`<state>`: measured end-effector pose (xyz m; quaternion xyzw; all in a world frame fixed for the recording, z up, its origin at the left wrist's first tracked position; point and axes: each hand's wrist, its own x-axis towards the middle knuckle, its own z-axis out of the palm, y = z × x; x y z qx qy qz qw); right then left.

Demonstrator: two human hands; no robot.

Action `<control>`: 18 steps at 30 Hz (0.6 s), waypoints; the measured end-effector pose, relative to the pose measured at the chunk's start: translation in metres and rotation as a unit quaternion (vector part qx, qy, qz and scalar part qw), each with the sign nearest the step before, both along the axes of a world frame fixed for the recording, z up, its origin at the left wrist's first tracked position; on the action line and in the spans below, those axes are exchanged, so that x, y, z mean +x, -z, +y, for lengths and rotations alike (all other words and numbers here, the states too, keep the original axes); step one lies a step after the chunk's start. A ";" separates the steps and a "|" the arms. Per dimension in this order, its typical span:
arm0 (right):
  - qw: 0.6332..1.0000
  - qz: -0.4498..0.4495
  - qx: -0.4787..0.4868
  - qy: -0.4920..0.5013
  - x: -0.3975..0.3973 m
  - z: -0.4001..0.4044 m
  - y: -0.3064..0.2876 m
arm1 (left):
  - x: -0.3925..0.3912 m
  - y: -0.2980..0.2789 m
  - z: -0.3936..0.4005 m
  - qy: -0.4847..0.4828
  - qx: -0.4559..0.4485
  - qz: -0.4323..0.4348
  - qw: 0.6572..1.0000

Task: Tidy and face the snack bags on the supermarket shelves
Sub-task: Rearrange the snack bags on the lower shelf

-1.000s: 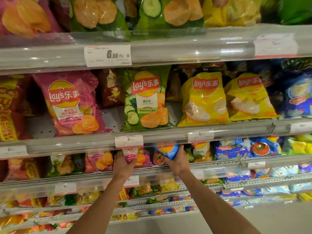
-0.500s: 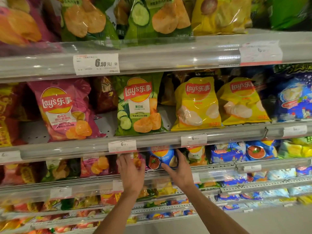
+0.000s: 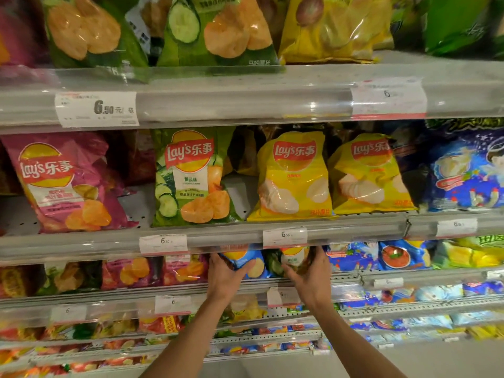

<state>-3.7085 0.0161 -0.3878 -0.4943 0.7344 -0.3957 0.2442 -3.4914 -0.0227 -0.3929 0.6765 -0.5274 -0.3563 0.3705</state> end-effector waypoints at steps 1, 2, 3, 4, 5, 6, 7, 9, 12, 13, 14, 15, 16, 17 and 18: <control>0.999 -0.022 0.020 -0.021 -0.002 -0.005 0.001 | 0.001 0.002 -0.005 0.006 0.009 0.014 1.000; 0.998 -0.038 0.034 -0.036 -0.004 -0.009 0.004 | 0.002 0.004 -0.009 0.013 0.020 0.023 0.999; 0.997 -0.042 0.043 -0.042 -0.005 -0.013 0.005 | 0.004 0.006 -0.012 0.019 0.030 0.028 0.999; 0.997 -0.041 0.051 -0.046 -0.006 -0.016 0.006 | 0.006 0.007 -0.015 0.021 0.039 0.033 0.998; 0.996 -0.039 0.061 -0.050 -0.007 -0.020 0.006 | 0.007 0.008 -0.018 0.021 0.045 0.043 0.998; 0.995 -0.038 0.070 -0.053 -0.007 -0.024 0.006 | 0.009 0.009 -0.019 0.020 0.049 0.051 0.997; 0.995 -0.040 0.075 -0.054 -0.008 -0.026 0.005 | 0.009 0.009 -0.020 0.020 0.050 0.059 0.997; 0.995 -0.048 0.072 -0.049 -0.007 -0.031 0.005 | 0.010 0.007 -0.022 0.018 0.052 0.077 0.995; 0.996 -0.052 0.059 -0.035 -0.005 -0.030 0.003 | 0.011 0.003 -0.021 0.007 0.047 0.115 0.992; 0.997 -0.049 0.057 -0.032 -0.003 -0.029 0.002 | 0.012 0.001 -0.020 0.003 0.041 0.123 0.992; 0.997 -0.046 0.055 -0.028 -0.002 -0.028 0.001 | 0.012 -0.002 -0.019 0.001 0.038 0.127 0.991; 0.997 -0.043 0.055 -0.025 -0.001 -0.028 -0.001 | 0.013 -0.004 -0.018 -0.001 0.036 0.132 0.991; 0.997 -0.042 0.054 -0.022 0.001 -0.027 -0.003 | 0.013 -0.006 -0.016 -0.004 0.036 0.143 0.989; 0.998 -0.041 0.051 -0.019 0.002 -0.027 -0.005 | 0.014 -0.009 -0.015 -0.009 0.038 0.160 0.986; 0.998 -0.039 0.047 -0.017 0.003 -0.027 -0.007 | 0.015 -0.011 -0.015 -0.013 0.042 0.176 0.983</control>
